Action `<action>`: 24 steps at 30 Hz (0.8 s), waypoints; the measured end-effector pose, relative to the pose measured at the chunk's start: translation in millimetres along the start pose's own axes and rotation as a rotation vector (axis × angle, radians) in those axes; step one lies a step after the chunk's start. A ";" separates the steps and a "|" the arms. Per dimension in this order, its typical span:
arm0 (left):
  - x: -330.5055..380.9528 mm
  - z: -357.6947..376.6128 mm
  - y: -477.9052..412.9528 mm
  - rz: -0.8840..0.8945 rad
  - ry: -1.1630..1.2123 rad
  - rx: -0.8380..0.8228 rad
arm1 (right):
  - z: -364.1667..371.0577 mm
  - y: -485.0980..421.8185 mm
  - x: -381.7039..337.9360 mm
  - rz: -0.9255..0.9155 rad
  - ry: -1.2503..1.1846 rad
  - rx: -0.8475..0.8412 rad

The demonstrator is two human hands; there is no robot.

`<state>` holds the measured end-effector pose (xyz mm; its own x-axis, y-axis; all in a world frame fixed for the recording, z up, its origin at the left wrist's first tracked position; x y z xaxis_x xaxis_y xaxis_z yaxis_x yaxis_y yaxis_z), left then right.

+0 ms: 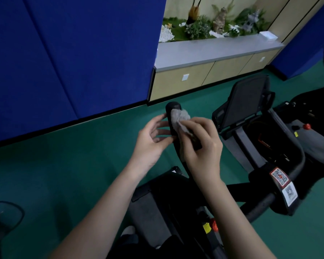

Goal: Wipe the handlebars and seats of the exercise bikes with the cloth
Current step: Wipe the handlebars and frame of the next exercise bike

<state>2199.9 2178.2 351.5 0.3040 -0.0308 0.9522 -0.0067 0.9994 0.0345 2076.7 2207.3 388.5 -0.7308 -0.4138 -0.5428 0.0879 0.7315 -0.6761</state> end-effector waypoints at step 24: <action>1.6 -5.8 6.1 0.004 -0.110 -0.011 | 26.7 -36.3 23.1 0.678 -0.310 -0.259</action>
<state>2205.9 2184.3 351.4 0.1973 -0.0281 0.9799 0.0031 0.9996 0.0280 2074.7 2156.8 387.1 -0.3483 0.0637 -0.9352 0.2583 0.9656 -0.0305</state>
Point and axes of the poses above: each hand's wrist, its own y-axis away from the middle knuckle, its own z-axis out of the palm, x = y × z, the point moved 3 cm from there along -y, towards the middle knuckle, and after that the axes turned 4 degrees about x, right-handed, at the moved point
